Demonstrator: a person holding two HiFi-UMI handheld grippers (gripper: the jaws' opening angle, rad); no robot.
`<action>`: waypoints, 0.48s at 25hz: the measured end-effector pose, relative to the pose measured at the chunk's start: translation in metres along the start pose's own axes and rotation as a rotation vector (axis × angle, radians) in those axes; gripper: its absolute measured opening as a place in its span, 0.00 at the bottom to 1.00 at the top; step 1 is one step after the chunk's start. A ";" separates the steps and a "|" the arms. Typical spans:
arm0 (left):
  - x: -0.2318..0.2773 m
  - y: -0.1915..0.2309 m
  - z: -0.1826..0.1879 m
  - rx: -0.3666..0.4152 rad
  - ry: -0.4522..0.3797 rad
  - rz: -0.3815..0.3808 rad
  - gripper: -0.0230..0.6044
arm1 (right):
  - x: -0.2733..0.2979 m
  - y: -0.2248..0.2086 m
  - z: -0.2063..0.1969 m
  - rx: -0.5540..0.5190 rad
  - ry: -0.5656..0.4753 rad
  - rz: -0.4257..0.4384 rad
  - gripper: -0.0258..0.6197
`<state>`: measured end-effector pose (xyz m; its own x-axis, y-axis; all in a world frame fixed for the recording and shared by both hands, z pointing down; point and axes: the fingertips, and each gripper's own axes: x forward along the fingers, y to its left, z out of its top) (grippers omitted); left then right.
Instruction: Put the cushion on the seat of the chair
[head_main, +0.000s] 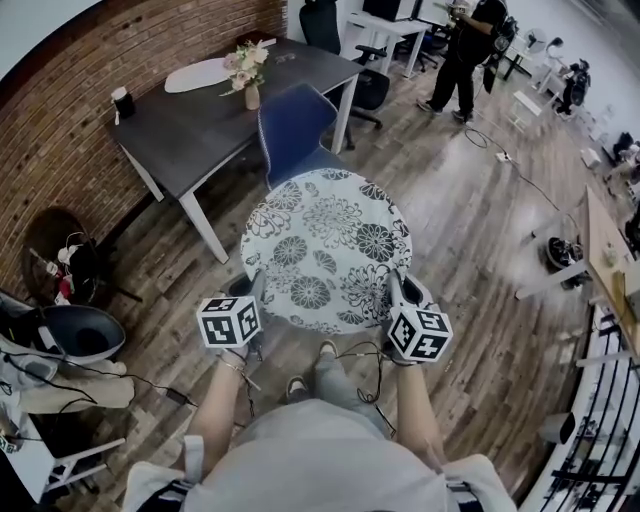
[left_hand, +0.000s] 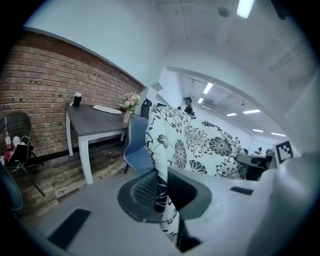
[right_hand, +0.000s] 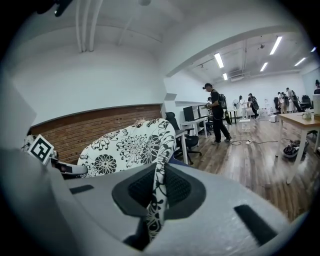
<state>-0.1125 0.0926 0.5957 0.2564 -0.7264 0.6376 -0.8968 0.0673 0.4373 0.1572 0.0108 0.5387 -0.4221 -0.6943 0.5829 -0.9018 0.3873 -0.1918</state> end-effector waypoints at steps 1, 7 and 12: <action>0.004 0.001 -0.001 0.000 0.005 0.000 0.06 | 0.003 -0.002 -0.001 0.003 0.003 -0.002 0.07; 0.052 0.005 0.029 -0.016 0.025 0.019 0.06 | 0.053 -0.028 0.023 -0.001 0.029 -0.004 0.07; 0.087 0.004 0.067 -0.019 0.020 0.028 0.06 | 0.092 -0.044 0.056 -0.008 0.033 0.004 0.07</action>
<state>-0.1176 -0.0162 0.6110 0.2385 -0.7101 0.6625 -0.8967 0.1009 0.4309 0.1529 -0.1042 0.5559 -0.4225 -0.6725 0.6077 -0.8992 0.3950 -0.1881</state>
